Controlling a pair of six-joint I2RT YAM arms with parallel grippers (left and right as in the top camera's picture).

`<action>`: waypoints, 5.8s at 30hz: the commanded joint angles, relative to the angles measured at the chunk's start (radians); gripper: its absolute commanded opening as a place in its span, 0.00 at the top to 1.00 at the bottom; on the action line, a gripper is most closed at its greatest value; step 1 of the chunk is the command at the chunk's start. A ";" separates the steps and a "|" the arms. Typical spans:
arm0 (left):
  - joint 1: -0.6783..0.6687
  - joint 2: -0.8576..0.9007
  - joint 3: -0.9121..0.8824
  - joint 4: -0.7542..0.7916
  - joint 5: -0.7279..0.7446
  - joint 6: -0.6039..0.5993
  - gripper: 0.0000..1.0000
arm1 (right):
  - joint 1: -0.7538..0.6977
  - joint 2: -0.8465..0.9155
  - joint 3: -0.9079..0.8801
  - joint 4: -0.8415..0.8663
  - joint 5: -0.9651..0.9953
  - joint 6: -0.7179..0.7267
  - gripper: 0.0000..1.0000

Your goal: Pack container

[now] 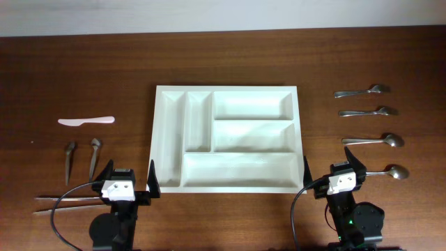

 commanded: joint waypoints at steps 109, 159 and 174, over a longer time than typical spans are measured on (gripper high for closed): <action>0.004 -0.010 -0.014 0.003 -0.007 0.016 0.01 | -0.098 1.013 1.479 -1.152 0.659 1.018 0.01; 0.004 -0.010 -0.014 0.003 -0.007 0.016 0.01 | -0.658 1.826 1.147 -0.905 0.097 1.102 0.01; 0.004 -0.010 -0.014 0.003 -0.007 0.016 0.01 | -0.658 1.826 1.043 -0.718 0.047 1.046 0.01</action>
